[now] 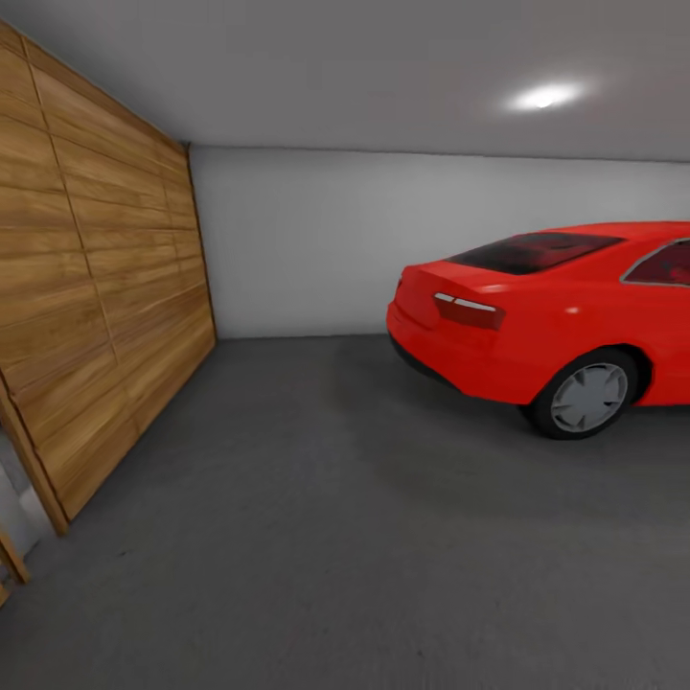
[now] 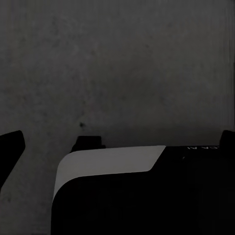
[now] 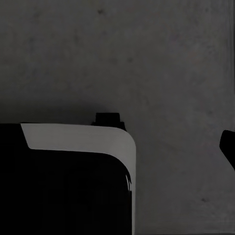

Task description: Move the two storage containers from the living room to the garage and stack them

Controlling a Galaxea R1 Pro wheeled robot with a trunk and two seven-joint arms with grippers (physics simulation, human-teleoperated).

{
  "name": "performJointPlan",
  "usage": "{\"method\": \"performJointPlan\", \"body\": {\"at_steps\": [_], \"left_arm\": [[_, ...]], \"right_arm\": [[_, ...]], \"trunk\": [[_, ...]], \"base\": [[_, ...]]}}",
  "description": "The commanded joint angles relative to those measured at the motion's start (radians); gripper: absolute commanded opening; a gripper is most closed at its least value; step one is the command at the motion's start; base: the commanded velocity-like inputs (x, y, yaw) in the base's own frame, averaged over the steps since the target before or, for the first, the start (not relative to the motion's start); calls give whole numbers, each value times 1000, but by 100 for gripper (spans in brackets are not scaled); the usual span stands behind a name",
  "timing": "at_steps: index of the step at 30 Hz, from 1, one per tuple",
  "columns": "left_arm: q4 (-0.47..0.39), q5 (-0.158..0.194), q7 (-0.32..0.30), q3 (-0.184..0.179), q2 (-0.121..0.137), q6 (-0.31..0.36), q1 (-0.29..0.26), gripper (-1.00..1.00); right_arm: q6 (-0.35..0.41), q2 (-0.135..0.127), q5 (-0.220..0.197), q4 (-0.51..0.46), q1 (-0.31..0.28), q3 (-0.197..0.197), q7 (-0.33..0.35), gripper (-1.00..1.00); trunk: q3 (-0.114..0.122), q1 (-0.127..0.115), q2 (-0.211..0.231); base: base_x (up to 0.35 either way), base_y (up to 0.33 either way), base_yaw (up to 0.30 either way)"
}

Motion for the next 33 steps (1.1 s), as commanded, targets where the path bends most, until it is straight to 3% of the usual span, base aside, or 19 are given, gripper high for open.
{"method": "performJointPlan", "body": {"at_steps": [1, 33], "left_arm": [[-2, 0, 0, 1, 0, -1, 1, 100], [-2, 0, 0, -1, 0, -1, 1, 100]], "right_arm": [[-1, 0, 0, 1, -1, 1, 0, 100], [-1, -1, 0, 2, -1, 1, 0, 100]], "trunk": [[0, 0, 0], [15, 0, 0]], "base": [[0, 0, -265], [0, 0, -265]]}}
